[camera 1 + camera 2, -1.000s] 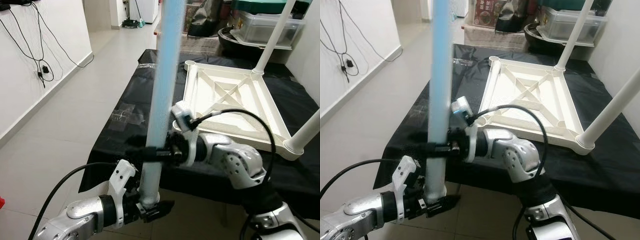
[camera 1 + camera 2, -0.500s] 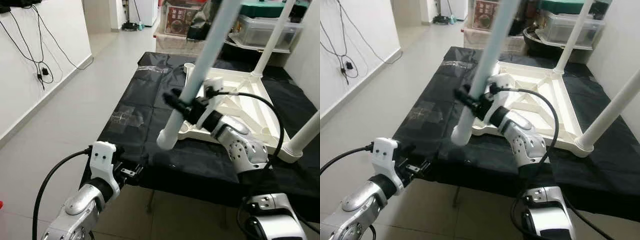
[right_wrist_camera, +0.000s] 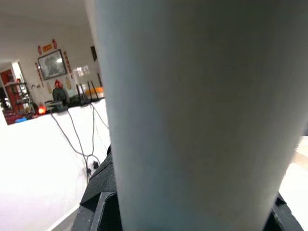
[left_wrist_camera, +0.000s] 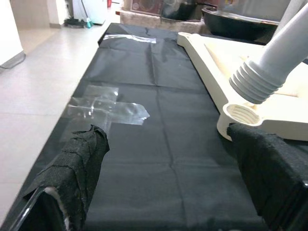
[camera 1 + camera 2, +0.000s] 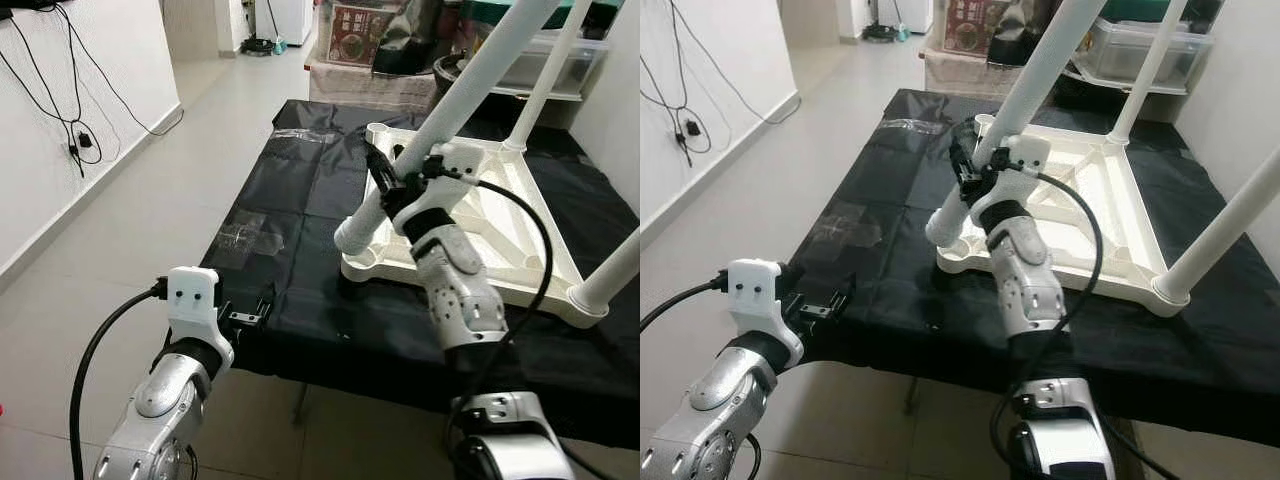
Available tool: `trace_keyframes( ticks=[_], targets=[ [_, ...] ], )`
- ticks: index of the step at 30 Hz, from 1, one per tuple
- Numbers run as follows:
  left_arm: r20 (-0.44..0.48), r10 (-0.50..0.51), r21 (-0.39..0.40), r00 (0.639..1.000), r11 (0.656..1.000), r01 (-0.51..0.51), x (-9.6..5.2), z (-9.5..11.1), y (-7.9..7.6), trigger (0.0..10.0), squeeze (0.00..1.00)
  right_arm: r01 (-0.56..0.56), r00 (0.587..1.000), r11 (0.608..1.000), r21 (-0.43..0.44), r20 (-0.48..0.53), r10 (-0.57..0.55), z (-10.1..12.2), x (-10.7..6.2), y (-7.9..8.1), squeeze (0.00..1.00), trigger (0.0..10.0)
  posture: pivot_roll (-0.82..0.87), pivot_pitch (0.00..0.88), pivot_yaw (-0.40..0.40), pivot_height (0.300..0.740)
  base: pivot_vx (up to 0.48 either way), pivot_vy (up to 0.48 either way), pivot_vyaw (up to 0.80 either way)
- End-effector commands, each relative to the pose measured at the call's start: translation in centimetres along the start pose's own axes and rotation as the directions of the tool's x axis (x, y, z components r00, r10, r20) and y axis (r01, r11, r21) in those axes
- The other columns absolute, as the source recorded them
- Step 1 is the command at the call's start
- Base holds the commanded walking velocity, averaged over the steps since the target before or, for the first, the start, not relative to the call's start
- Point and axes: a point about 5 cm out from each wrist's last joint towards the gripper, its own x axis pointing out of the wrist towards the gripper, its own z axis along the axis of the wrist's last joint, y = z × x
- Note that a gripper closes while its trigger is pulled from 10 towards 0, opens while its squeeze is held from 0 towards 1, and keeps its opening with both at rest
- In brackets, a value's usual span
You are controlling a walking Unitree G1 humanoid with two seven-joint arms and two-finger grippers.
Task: Building children table
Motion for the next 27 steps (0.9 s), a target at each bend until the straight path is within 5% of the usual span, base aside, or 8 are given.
trace_keyframes(
  ticks=[1, 27],
  targets=[
    [-0.009, 0.008, 0.008, 1.000, 1.000, -0.007, 0.1, -0.3, 0.0, 10.0, 0.00, 0.017, 1.000, 1.000, -0.011, 0.023, -0.017, 0.1, 0.0, 0.0, 0.00, 10.0, 0.11, 0.069, -0.064, 0.740, 0.247, 0.000, 0.00],
    [-0.011, 0.002, 0.047, 1.000, 0.999, -0.002, 0.3, -0.6, -0.1, 10.0, 0.00, 0.012, 1.000, 1.000, -0.001, 0.028, -0.012, -0.3, 0.2, 1.0, 0.00, 10.0, 0.11, 0.089, -0.061, 0.740, 0.340, 0.000, 0.00]
  ],
)
